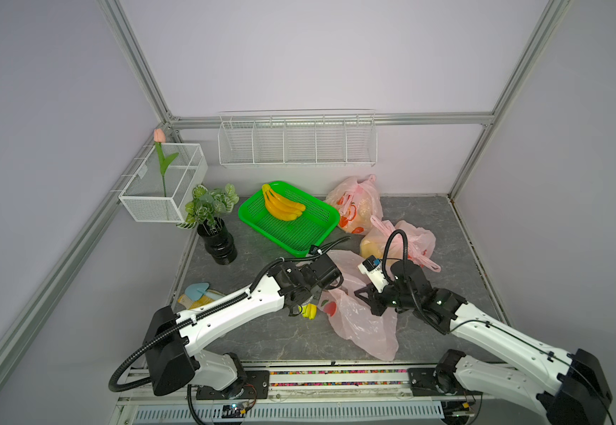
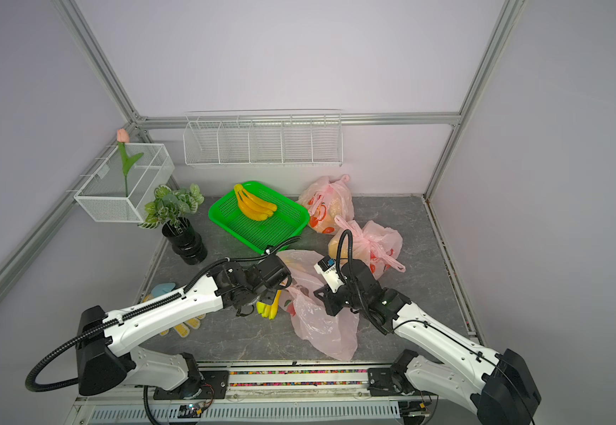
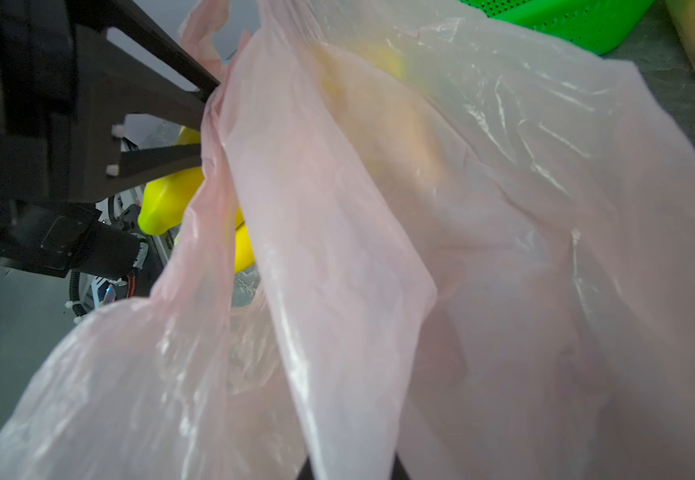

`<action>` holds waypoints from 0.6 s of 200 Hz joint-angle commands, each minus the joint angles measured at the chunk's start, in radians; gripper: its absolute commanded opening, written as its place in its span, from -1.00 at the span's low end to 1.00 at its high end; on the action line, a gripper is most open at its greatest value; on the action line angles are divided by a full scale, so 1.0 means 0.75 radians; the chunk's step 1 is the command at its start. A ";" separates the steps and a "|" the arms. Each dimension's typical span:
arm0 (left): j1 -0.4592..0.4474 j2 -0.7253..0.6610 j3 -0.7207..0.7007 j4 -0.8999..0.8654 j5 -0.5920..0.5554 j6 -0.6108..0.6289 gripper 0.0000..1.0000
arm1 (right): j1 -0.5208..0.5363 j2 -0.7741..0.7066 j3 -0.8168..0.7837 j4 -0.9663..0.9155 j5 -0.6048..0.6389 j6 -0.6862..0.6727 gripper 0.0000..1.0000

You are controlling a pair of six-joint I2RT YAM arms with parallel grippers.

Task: Place the banana into a plastic bag & tie a knot
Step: Place the banana into the plastic bag.

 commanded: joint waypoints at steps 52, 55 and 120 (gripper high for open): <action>-0.013 -0.070 -0.008 0.210 0.148 0.218 -0.86 | 0.013 0.011 0.010 0.044 -0.002 -0.032 -0.86; -0.013 -0.062 -0.014 0.228 0.143 0.220 -0.86 | 0.013 0.012 0.009 0.049 -0.008 -0.030 -0.87; 0.067 0.195 0.094 0.212 0.126 0.306 -0.77 | -0.017 -0.015 -0.035 0.094 -0.039 -0.005 -0.87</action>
